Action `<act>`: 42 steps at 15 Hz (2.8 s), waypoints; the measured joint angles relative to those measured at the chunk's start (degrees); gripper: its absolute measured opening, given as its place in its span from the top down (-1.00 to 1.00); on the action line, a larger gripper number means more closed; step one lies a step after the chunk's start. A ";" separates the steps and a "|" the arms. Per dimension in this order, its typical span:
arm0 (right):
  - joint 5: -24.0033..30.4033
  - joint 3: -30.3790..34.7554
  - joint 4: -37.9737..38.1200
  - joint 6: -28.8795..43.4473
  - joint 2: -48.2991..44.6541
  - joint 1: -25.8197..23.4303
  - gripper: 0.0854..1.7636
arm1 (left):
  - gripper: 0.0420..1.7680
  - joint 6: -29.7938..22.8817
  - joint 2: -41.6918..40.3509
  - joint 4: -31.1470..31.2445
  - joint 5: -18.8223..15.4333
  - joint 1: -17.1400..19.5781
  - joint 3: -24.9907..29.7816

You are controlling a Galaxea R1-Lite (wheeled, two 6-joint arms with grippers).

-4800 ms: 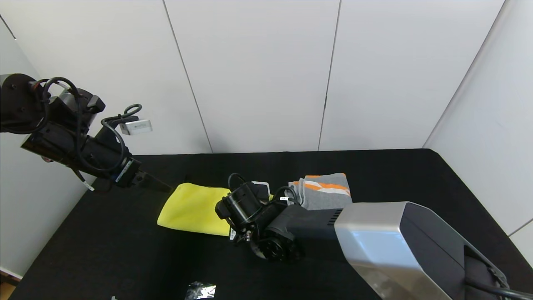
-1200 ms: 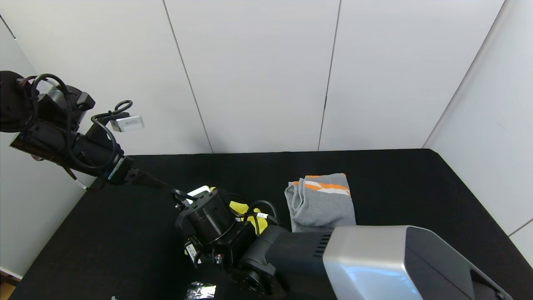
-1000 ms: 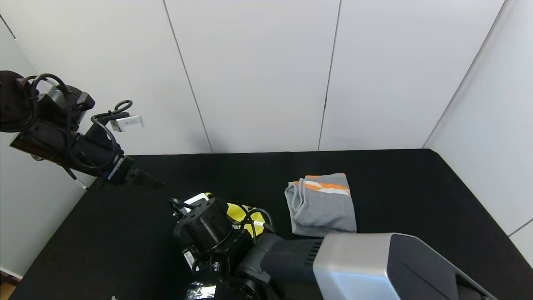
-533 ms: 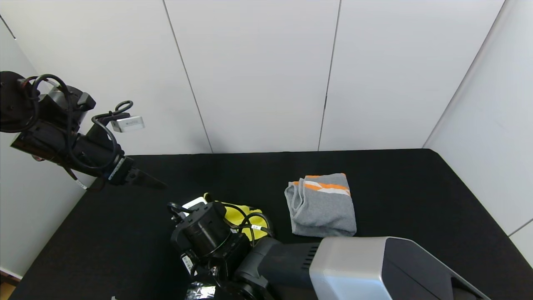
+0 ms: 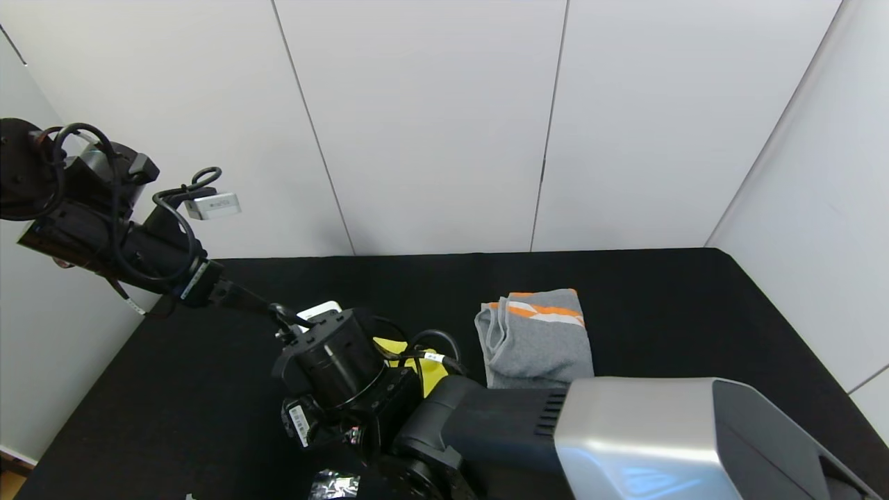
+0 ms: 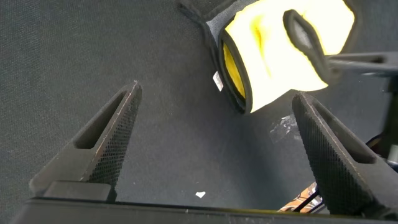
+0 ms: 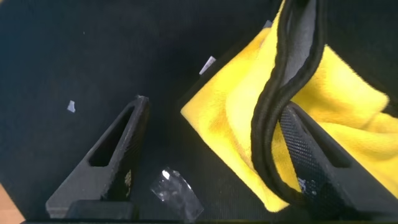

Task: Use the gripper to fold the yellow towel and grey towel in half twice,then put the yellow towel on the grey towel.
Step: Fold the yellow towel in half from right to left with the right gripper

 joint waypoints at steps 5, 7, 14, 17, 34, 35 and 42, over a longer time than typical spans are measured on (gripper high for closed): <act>0.02 0.09 9.87 7.19 -4.05 0.46 -0.79 | -0.94 0.00 0.20 0.00 0.00 0.00 -0.07; 0.38 0.06 13.64 12.13 -5.67 0.60 -0.83 | -0.94 0.00 0.20 0.00 0.00 0.02 -0.09; 3.77 0.06 24.34 27.95 -8.05 0.22 -0.89 | -0.94 0.00 0.22 0.00 0.00 -0.02 0.00; 5.91 0.35 27.90 33.17 -7.06 0.00 -0.90 | -0.94 0.00 0.22 0.00 0.01 -0.07 0.00; 9.41 7.28 16.82 45.39 -4.16 -4.30 -0.92 | -0.94 0.04 0.33 0.00 0.00 -0.29 0.28; 9.41 7.30 16.82 45.32 -3.96 -4.66 -0.92 | -0.94 0.06 0.13 0.00 0.00 -0.24 0.26; 8.27 9.98 7.73 44.67 -3.80 -6.64 -0.92 | -0.94 0.09 -0.27 0.00 0.00 -0.39 0.52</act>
